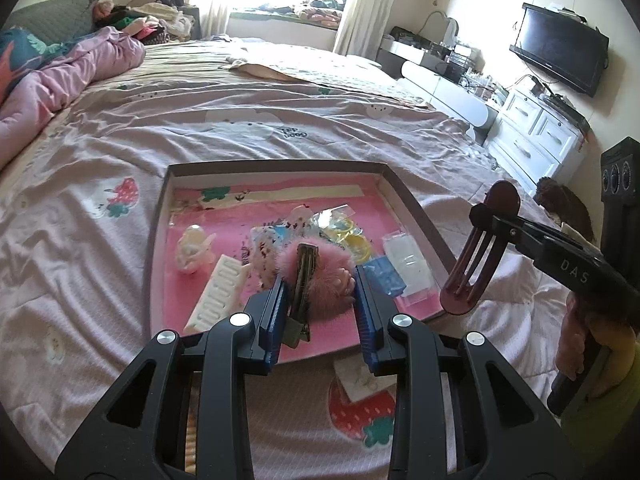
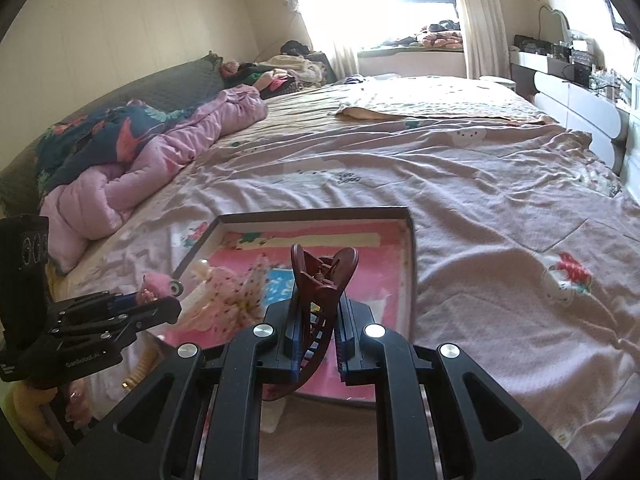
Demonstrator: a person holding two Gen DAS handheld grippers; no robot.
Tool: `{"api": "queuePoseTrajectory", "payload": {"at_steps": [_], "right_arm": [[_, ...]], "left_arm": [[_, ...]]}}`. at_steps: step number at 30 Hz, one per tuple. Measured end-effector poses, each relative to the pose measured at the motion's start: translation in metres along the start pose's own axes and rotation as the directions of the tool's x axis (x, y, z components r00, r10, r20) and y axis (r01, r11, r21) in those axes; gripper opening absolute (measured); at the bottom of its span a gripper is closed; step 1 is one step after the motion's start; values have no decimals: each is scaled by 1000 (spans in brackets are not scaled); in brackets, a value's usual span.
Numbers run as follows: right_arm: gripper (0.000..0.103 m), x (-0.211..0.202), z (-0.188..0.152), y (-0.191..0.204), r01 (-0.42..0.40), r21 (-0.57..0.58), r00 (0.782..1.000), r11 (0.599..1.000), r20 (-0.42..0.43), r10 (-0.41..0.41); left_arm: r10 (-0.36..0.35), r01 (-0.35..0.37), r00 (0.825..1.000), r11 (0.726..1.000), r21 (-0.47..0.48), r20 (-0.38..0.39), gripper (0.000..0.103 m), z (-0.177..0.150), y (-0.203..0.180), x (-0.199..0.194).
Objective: Organize jewelry
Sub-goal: 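Carry the pink fluffy clip and maroon claw clip into the box and release both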
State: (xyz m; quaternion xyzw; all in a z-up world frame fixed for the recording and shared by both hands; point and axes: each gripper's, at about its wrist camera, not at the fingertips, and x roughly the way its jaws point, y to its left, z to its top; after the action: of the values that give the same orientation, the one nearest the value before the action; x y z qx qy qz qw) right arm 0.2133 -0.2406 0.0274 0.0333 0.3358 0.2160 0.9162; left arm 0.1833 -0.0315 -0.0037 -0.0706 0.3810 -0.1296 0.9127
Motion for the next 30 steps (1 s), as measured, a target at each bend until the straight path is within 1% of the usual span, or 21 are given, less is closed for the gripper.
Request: {"api": "queuePoseTrajectory", "payload": {"at_steps": [6, 10, 19, 30], "right_arm": [[13, 9, 5, -12, 46, 5, 999, 999, 1, -46], [13, 15, 8, -17, 69, 1, 998, 998, -7, -69], [13, 40, 11, -23, 118, -32, 992, 992, -45, -120], [13, 75, 13, -25, 131, -78, 987, 988, -86, -138]], "left_arm": [[-19, 19, 1000, 1000, -10, -12, 23, 6, -3, 15], [-20, 20, 1000, 1000, 3, -25, 23, 7, -5, 24], [-25, 26, 998, 999, 24, -61, 23, 4, -12, 43], [-22, 27, 995, 998, 49, -99, 23, 2, -13, 65]]}}
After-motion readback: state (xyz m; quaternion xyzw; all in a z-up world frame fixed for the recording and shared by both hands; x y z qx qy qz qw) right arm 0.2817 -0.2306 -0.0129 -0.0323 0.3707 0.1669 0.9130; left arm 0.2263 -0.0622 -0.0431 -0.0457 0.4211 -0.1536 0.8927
